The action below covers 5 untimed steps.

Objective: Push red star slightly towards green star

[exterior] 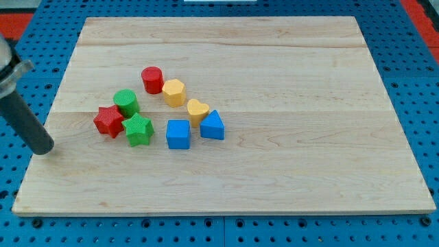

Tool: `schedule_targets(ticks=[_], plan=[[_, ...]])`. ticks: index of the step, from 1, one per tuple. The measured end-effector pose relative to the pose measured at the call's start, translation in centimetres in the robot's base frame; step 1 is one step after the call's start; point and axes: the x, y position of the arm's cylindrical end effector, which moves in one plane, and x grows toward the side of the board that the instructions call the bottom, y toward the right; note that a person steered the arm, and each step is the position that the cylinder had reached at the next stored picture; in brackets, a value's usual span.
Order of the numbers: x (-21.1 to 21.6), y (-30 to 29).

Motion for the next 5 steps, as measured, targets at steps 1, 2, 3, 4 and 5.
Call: schedule_targets(ticks=[1, 2, 3, 4, 5], plan=[[-3.8, 1.7], [-4.2, 2.6], [-5.2, 4.3], [-7.0, 6.0], [-6.6, 7.7]])
